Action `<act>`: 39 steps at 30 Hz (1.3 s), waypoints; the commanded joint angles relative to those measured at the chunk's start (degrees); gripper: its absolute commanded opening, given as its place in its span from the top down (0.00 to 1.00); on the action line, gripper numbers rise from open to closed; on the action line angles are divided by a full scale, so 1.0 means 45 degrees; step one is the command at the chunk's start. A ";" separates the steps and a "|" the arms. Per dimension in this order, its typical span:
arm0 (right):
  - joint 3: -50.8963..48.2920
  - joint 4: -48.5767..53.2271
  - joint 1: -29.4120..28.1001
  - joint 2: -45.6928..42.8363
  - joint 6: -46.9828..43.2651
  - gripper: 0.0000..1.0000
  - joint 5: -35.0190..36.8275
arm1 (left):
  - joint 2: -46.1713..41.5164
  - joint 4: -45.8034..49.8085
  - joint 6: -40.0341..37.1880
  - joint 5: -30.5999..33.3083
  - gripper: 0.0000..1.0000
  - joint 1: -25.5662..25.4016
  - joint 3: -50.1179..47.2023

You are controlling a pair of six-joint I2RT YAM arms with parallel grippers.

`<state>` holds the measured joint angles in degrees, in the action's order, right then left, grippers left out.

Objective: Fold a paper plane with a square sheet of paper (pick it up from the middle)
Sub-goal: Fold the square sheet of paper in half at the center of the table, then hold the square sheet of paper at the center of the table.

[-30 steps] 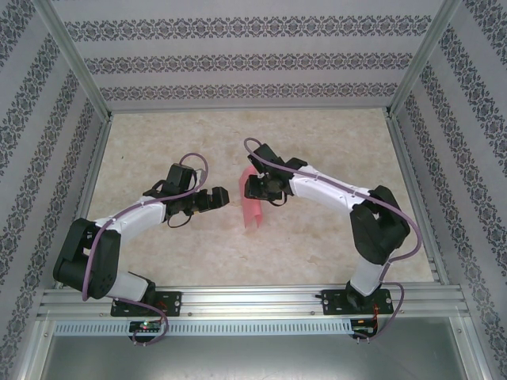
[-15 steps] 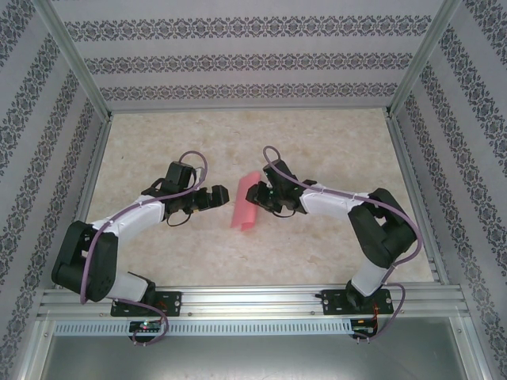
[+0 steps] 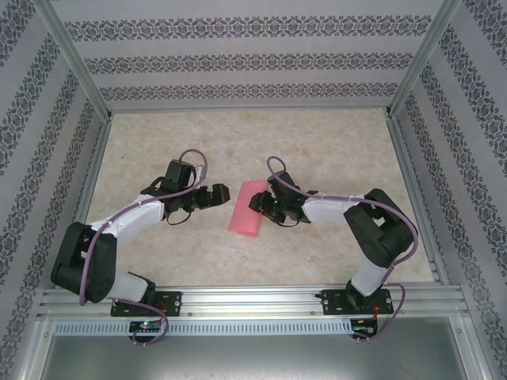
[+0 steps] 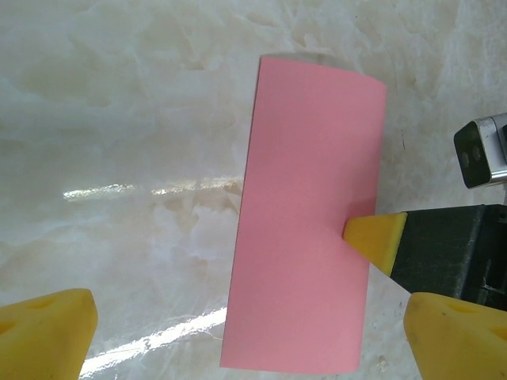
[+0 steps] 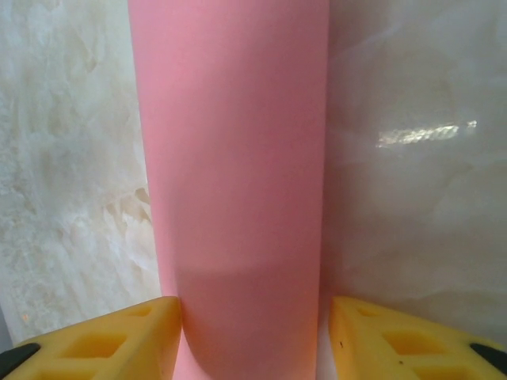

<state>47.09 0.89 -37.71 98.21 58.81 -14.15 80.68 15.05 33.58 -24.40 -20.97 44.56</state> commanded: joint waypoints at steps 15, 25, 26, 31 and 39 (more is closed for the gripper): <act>0.0668 0.3329 0.0299 -0.0880 -0.1527 0.36 0.1566 | 0.0518 0.0069 0.0097 -0.0188 0.00 -0.0885 0.0860; 0.1134 0.4186 0.0328 -0.0544 -0.1550 0.37 0.2315 | 0.0827 0.0191 -0.0185 -0.0450 0.00 -0.1009 0.1147; 0.1218 0.4380 0.0329 -0.0465 -0.1621 0.37 0.2336 | 0.0857 0.0179 -0.0203 -0.0459 0.00 -0.1010 0.1164; 0.1509 0.4901 0.0339 -0.0182 -0.2192 0.37 0.2108 | 0.0991 0.0183 -0.0266 -0.0534 0.00 -0.1051 0.1241; 0.1862 0.5647 0.0348 0.0084 -0.2620 0.35 0.2255 | 0.1237 0.0035 -0.0200 -0.0661 0.00 -0.1080 0.1359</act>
<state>54.39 24.16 -36.60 97.89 48.25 -5.58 85.27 15.09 33.47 -26.41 -24.95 48.64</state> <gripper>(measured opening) 0.649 0.997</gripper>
